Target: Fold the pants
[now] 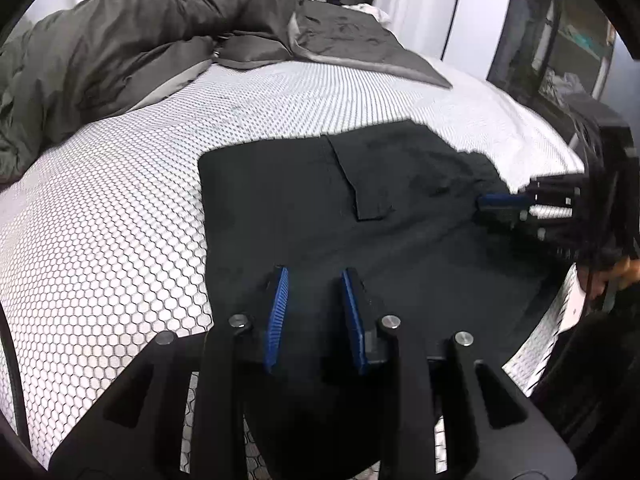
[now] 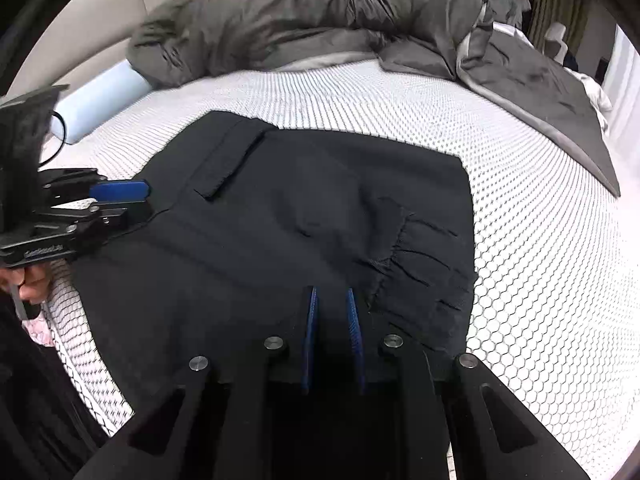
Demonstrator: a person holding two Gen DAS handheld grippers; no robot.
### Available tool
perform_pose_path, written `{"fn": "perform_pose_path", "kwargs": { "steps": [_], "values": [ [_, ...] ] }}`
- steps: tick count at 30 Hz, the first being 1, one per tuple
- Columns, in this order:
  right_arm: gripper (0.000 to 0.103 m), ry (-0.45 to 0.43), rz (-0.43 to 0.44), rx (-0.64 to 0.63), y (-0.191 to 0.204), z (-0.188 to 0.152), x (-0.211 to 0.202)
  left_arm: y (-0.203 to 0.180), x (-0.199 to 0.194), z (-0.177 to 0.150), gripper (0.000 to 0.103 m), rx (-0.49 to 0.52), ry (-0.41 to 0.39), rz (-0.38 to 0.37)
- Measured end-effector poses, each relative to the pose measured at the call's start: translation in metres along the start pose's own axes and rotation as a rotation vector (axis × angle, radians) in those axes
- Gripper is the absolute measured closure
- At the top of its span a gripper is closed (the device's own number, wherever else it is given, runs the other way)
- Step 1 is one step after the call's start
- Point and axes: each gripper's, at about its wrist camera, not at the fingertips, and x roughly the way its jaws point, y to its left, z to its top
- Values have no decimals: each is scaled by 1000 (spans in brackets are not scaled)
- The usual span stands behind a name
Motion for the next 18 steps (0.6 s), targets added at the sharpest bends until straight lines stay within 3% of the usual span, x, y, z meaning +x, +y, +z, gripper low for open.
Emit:
{"fn": "perform_pose_path", "kwargs": {
  "steps": [4, 7, 9, 11, 13, 15, 16, 18],
  "values": [
    [76, -44, 77, -32, 28, 25, -7, -1, -4, 28, 76, 16, -53, 18],
    [76, -24, 67, -69, 47, 55, 14, -5, 27, 46, 75, 68, 30, 4],
    [76, 52, 51, -84, 53, 65, 47, -4, 50, 43, 75, 112, 76, 23],
    [76, 103, 20, -91, 49, 63, 68, 3, 51, 35, 75, 131, 66, -2],
    [76, 101, -17, -84, 38, 55, 64, 9, 42, 32, 75, 125, 61, -4],
    [76, 112, -143, -80, 18, 45, 54, 20, 35, 29, 75, 97, 58, 5],
    [76, 114, -149, -53, 4, 39, 50, 24, 33, 28, 75, 81, 58, 5],
    [76, 86, -71, -7, -8, 35, 43, 27, 28, 27, 75, 71, 54, 19]
  ]
}}
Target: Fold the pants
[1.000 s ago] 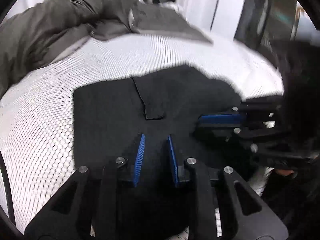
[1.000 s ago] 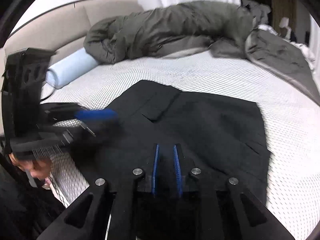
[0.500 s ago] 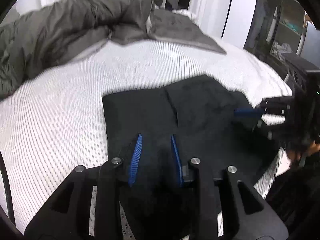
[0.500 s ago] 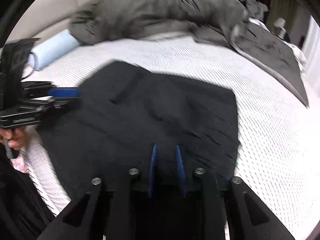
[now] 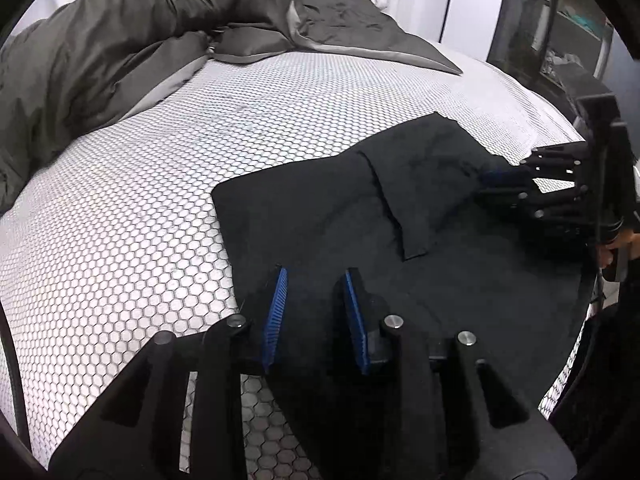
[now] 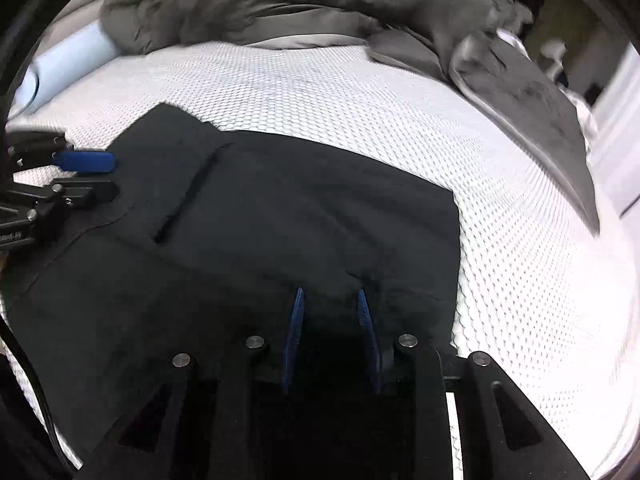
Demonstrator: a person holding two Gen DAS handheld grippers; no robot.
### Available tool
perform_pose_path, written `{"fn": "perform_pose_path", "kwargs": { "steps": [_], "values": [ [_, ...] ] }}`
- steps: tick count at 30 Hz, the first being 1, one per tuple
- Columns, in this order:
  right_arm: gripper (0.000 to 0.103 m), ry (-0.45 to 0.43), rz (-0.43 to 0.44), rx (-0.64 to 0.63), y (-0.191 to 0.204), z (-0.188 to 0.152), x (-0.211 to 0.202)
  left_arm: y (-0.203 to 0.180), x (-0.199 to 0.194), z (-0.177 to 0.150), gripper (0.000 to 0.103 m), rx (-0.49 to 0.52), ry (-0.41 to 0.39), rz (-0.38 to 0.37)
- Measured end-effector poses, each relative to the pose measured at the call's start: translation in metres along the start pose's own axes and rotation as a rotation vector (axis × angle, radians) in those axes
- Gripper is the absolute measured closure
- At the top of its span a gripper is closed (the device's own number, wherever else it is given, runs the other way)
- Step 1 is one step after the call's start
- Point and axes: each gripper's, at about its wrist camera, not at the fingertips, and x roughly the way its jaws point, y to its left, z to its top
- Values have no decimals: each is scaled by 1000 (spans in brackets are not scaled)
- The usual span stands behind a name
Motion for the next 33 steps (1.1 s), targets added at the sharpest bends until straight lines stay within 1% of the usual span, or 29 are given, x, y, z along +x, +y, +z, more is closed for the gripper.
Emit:
{"fn": "perform_pose_path", "kwargs": {
  "steps": [2, 3, 4, 5, 6, 8, 10, 11, 12, 13, 15, 17, 18, 19, 20, 21, 22, 23, 24, 25, 26, 27, 28, 30, 31, 32, 33],
  "values": [
    [76, -15, 5, 5, 4, 3, -8, 0, -10, 6, 75, -9, -20, 7],
    [75, -45, 39, 6, 9, 9, -15, 0, -17, 10, 75, -15, -48, -2],
    [75, -69, 79, 5, 14, 15, -18, 1, -23, 18, 75, -30, -92, -13],
    [75, -86, 109, 1, 23, 26, -19, 1, -23, 22, 75, -35, -102, -9],
    [74, -94, 114, -10, 32, 36, -18, 1, -20, 31, 75, -36, -101, 2],
    [74, -87, 102, -35, 48, 54, -7, 3, -2, 45, 75, -43, -73, 26],
    [74, -35, 92, -48, 61, 67, 15, 5, 19, 51, 75, -52, -21, 40],
    [74, 5, 57, -60, 64, 69, 29, 8, 31, 49, 76, -54, 14, 59],
    [74, 19, 36, -65, 64, 65, 34, 9, 36, 46, 75, -50, 26, 65],
    [74, 27, 25, -63, 61, 60, 35, 12, 36, 42, 75, -42, 19, 60],
    [74, 42, 6, -46, 41, 49, 28, 19, 29, 35, 75, -51, 7, 59],
    [74, 38, -71, -39, 15, 25, 14, 30, 20, 26, 75, -83, 3, 92],
    [70, 16, -98, -17, 1, 11, 6, 33, 17, 23, 75, -102, 1, 93],
    [66, -10, -70, 24, -8, 1, 2, 35, 15, 20, 75, -123, -1, 92],
    [66, -34, -19, 68, -16, -6, -1, 37, 10, 17, 75, -152, -2, 84],
    [66, -48, 13, 108, -21, -9, -6, 37, 4, 12, 75, -175, -4, 73],
    [64, -56, 27, 128, -24, -10, -13, 43, 2, 12, 75, -200, -7, 56],
    [62, -79, 46, 139, -27, -11, -23, 44, -7, 8, 74, -235, -16, 23],
    [55, -114, 69, 143, -27, -16, -38, 44, -18, 2, 72, -263, -35, -8],
    [41, -141, 89, 150, -30, -21, -49, 45, -25, -3, 63, -277, -54, -34],
    [33, -162, 114, 169, -34, -29, -59, 41, -32, -11, 49, -280, -65, -49],
    [25, -170, 149, 195, -42, -33, -62, 37, -35, -17, 43, -282, -70, -61],
    [25, -166, 184, 217, -47, -40, -61, 34, -37, -24, 37, -286, -63, -75],
    [25, -121, 252, 256, -48, -59, -54, 30, -33, -37, 37, -321, -28, -126],
    [25, -104, 265, 268, -47, -67, -49, 29, -29, -42, 37, -335, 0, -153],
    [25, -80, 273, 279, -48, -69, -41, 28, -25, -45, 37, -348, 12, -165],
    [25, -60, 294, 290, -52, -66, -30, 30, -23, -45, 38, -363, 7, -172]
  ]
}}
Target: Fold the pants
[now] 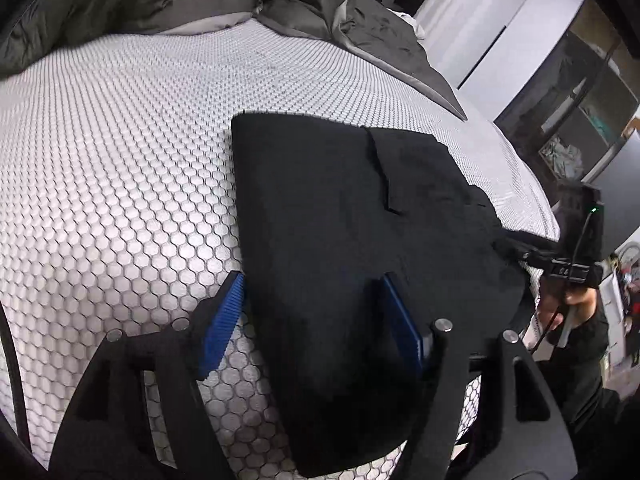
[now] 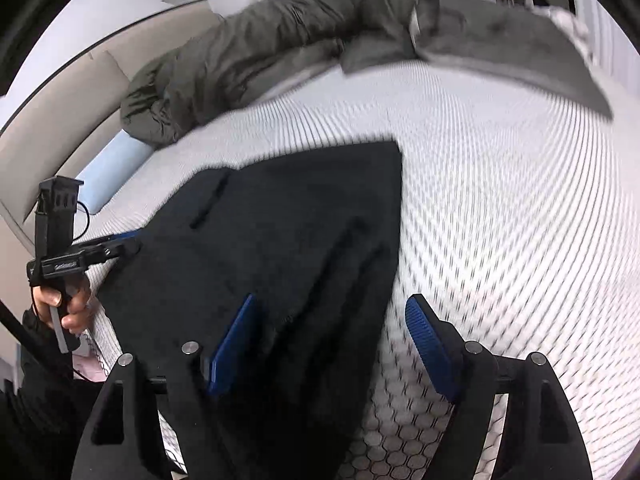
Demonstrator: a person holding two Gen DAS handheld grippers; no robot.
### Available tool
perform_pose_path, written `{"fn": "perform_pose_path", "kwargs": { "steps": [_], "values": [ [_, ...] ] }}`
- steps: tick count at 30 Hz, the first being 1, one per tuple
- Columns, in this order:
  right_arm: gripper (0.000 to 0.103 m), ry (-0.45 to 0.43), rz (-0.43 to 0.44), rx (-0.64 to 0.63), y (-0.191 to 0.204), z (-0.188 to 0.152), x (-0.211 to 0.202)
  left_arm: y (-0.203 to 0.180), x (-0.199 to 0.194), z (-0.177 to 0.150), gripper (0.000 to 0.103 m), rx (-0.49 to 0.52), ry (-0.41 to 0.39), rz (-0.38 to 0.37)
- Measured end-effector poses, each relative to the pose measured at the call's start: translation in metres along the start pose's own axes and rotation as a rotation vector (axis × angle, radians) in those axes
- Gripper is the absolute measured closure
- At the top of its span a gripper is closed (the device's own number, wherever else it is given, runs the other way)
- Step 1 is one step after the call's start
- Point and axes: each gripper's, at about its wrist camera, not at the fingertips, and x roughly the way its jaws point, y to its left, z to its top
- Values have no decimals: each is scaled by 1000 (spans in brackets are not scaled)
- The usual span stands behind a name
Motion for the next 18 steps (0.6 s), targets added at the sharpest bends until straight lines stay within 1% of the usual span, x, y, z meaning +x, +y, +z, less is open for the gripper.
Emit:
{"fn": "perform_pose_path", "kwargs": {
  "steps": [1, 2, 3, 4, 6, 7, 10, 12, 13, 14, 15, 16, 18],
  "values": [
    [26, 2, 15, 8, -1, -5, 1, 2, 1, 2, 40, -17, -9, -10],
    [29, -5, 38, 26, -3, -2, 4, 3, 3, 4, 46, -36, -13, -23],
    [53, -21, 87, 53, -8, 1, 5, 3, 6, 6, 50, -43, -11, -34],
    [62, -17, 104, 76, -10, 5, 7, 3, 8, 9, 54, -42, -12, -39],
    [71, -46, 93, 83, -10, 14, 7, -2, 12, 17, 57, -27, -21, -29],
    [73, -61, 75, 74, -9, 18, 6, -5, 16, 26, 59, -17, -28, -15],
    [75, -128, 40, 74, -8, 36, 5, -11, 30, 47, 59, -21, -57, 25],
    [74, -166, -25, 68, -12, 49, 14, -9, 44, 57, 59, -34, -59, 61],
    [72, -159, -42, 74, -14, 52, 18, -7, 46, 60, 58, -40, -56, 69],
    [71, -133, -59, 84, -18, 54, 22, -9, 46, 60, 58, -41, -55, 79],
    [68, -120, -70, 90, -18, 54, 21, -12, 44, 59, 57, -27, -61, 90],
    [65, -130, -83, 82, -15, 54, 16, -18, 38, 57, 55, 4, -68, 129],
    [61, -194, -141, 28, -3, 50, -5, -29, 30, 52, 54, 46, -89, 186]
  ]
}}
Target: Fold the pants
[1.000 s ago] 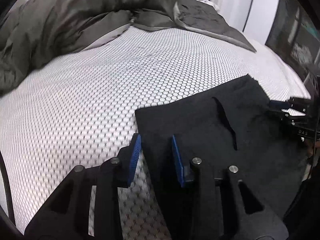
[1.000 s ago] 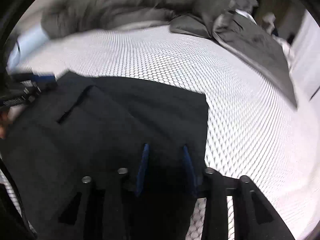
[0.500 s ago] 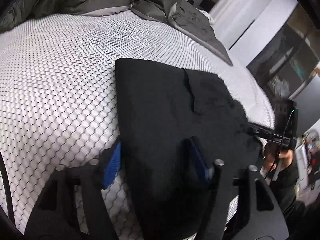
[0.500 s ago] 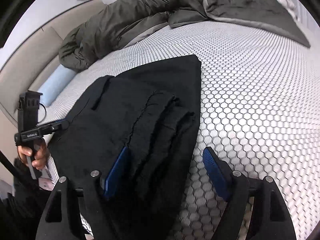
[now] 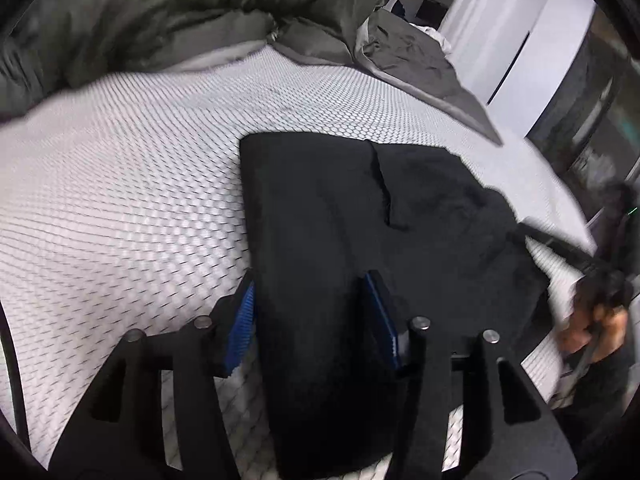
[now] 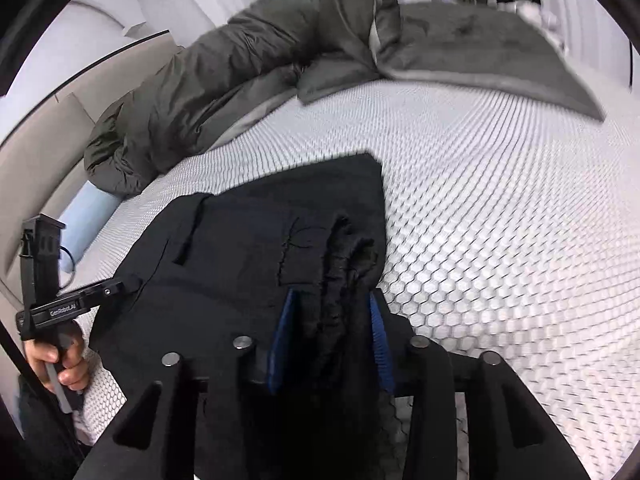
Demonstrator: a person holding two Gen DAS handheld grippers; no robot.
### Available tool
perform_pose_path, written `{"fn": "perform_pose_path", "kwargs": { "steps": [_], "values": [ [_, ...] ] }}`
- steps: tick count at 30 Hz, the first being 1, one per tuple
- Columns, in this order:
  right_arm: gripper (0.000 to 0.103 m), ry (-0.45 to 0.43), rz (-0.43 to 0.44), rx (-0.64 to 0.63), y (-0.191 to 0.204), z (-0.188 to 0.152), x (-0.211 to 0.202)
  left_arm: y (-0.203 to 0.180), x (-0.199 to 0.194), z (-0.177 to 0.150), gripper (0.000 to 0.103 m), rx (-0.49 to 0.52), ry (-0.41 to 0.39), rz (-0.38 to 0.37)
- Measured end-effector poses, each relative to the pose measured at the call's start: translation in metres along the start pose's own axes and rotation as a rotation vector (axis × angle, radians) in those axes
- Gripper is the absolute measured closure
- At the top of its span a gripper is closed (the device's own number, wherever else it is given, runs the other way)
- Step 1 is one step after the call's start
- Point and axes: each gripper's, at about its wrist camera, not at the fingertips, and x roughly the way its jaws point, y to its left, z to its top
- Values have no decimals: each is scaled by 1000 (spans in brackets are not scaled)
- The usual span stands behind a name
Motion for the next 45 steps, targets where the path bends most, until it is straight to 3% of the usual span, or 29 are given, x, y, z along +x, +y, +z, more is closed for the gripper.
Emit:
{"fn": "perform_pose_path", "kwargs": {
  "steps": [1, 4, 6, 8, 10, 11, 13, 17, 22, 25, 30, 34, 45],
  "values": [
    [53, -35, -13, -26, 3, 0, -11, -5, -8, -5, 49, 17, -22, 22],
    [50, -96, 1, -77, 20, -6, -38, -25, -32, -30, 35, 104, -62, 32],
    [47, -60, 23, -138, 35, -15, -35, -35, -34, -39, 34, 162, -63, 49],
    [47, -15, -37, -202, 47, -27, -21, -37, -32, -50, 33, 203, -46, 79],
    [47, 46, -120, -264, 48, -39, -2, -26, -31, -56, 29, 189, -25, 72],
    [47, 63, -89, -235, 38, -44, -1, -17, -35, -61, 26, 163, -24, 57],
    [40, 46, -68, -171, 26, -44, -6, -7, -37, -64, 25, 131, -33, 57],
    [40, -1, -117, -176, 29, -44, -15, -16, -49, -66, 25, 156, -86, 121],
    [10, -124, -107, -174, 41, -51, -54, -41, -79, -78, 16, 178, -201, 164],
    [0, -195, -92, -194, 53, -57, -76, -51, -94, -87, 3, 163, -243, 170],
    [0, -307, -41, -199, 59, -76, -107, -52, -116, -103, 0, 76, -322, 204],
    [0, -351, -8, -181, 59, -95, -127, -53, -132, -110, 0, 29, -382, 182],
    [0, -427, -25, -128, 59, -102, -142, -80, -148, -124, 0, 125, -435, 175]
  ]
}}
